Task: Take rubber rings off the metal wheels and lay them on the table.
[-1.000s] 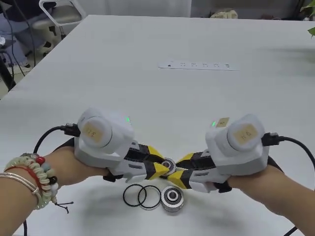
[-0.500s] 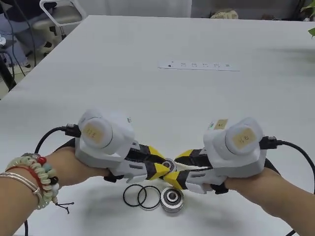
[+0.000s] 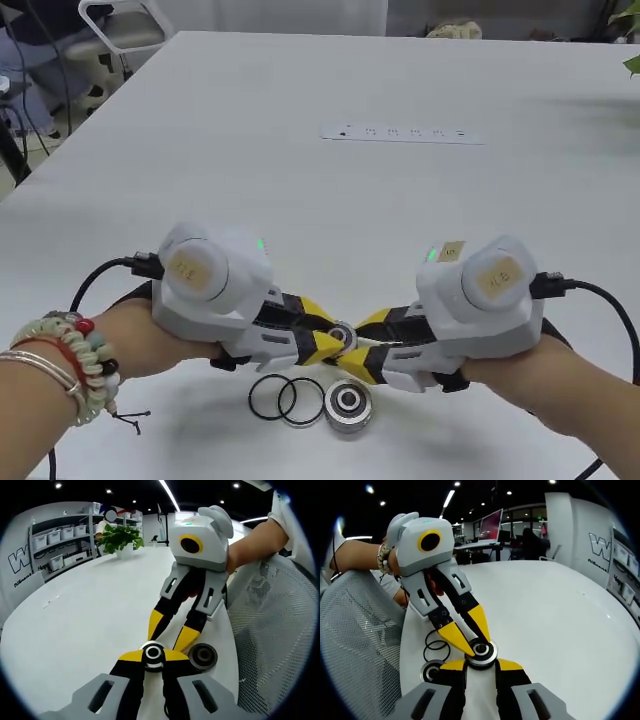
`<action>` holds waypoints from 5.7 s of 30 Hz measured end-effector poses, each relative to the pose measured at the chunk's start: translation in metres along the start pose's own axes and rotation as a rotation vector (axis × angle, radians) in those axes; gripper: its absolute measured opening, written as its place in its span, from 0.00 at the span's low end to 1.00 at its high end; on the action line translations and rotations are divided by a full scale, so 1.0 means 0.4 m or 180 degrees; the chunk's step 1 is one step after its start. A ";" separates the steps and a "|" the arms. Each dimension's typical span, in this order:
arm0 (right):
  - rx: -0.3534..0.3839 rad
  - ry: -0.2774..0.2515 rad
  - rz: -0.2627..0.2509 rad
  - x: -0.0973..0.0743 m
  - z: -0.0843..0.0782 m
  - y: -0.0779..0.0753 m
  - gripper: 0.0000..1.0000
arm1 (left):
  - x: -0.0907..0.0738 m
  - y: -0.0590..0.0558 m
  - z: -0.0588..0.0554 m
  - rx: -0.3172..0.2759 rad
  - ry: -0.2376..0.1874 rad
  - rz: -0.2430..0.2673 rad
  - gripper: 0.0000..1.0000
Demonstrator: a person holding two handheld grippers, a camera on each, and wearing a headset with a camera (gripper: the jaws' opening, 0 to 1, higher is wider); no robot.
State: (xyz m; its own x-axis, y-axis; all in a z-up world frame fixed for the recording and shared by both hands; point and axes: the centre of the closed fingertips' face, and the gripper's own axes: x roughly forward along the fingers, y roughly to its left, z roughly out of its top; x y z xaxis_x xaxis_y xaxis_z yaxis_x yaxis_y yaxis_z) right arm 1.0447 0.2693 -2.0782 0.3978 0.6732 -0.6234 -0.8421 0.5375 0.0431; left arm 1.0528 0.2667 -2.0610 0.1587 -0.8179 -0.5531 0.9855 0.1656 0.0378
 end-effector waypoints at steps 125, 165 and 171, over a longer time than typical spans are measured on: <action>0.1529 -0.0251 -0.0010 -0.035 0.044 -0.026 0.00 | 0.005 0.005 0.007 0.0034 0.0035 0.0079 0.08; 0.1640 -0.0447 0.0051 -0.054 0.086 -0.029 0.00 | -0.054 -0.053 -0.021 0.0150 0.0262 -0.0255 0.46; 0.1631 -0.0439 0.0112 -0.054 0.090 -0.017 0.00 | -0.078 -0.037 0.007 0.0112 0.0146 -0.0185 0.49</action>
State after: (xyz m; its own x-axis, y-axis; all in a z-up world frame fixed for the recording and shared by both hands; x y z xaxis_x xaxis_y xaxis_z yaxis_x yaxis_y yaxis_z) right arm 1.0551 0.2696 -2.0369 0.4456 0.7373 -0.5077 -0.5837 0.6693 0.4596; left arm 1.0335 0.2882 -2.0419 0.0990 -0.7993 -0.5927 0.9946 0.0984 0.0333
